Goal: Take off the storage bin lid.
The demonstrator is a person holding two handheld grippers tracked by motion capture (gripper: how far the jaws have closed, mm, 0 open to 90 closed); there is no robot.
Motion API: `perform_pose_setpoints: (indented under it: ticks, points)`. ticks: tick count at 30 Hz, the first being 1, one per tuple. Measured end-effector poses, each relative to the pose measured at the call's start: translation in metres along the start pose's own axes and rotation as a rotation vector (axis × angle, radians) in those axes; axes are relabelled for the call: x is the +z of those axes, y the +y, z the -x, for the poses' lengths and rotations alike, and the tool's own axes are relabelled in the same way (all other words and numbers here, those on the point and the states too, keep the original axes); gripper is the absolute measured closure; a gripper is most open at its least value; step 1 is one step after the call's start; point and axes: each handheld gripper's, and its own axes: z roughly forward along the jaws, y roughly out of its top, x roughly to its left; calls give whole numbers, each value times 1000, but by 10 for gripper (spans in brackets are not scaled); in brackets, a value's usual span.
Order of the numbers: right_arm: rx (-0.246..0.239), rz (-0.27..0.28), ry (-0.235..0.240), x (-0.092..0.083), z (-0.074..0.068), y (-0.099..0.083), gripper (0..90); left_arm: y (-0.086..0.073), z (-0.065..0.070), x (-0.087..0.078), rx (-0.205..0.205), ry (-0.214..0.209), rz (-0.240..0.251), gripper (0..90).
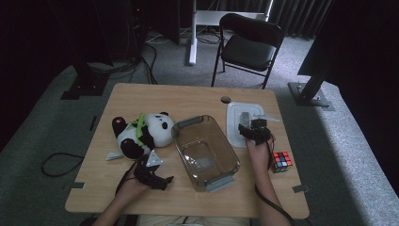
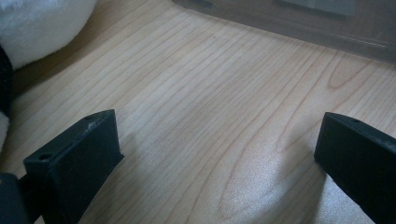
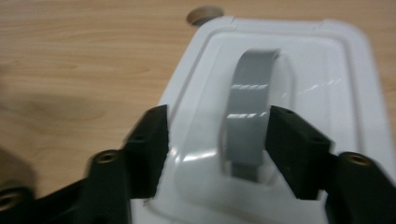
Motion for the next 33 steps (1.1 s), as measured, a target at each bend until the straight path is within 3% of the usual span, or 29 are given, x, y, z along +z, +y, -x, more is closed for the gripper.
perform_pose_setpoints:
  ticks: [4, 6, 8, 9, 12, 16, 19, 22, 25, 30, 33]
  points:
    - [-22, 6, 18, -7, -7, -4, 338, 0, 0, 0, 2, 0, -2, 8]
    - [-50, 20, 30, -13, -12, -6, 396, 0, 0, 0, 3, 0, -2, 8]
    - [-84, 40, 11, -18, -16, -7, 387, 0, 0, 0, 3, 0, -2, 8]
    - [-86, 34, 20, -19, -17, -8, 337, 0, 0, 0, 3, 0, -2, 8]
    - [-99, 42, 20, -26, -20, -9, 305, 0, 0, 0, 3, 0, -2, 8]
    - [-108, 76, 29, -36, -21, -11, 365, 0, 0, 0, 3, 0, -2, 8]
    - [-123, 60, 55, -39, -22, -14, 210, 0, 0, 0, 3, 0, -2, 8]
    - [-119, 47, 84, -42, -23, -19, 121, 0, 0, 0, 3, 0, -2, 8]
    - [-124, 41, 80, -43, -24, -22, 123, 0, 0, 0, 3, 0, -2, 8]
    - [-172, 18, 71, -47, -27, -29, 123, 0, 0, 0, 3, 0, -3, 8]
    - [-170, 10, 71, -48, -25, -33, 122, 0, 0, 0, 3, 0, -2, 8]
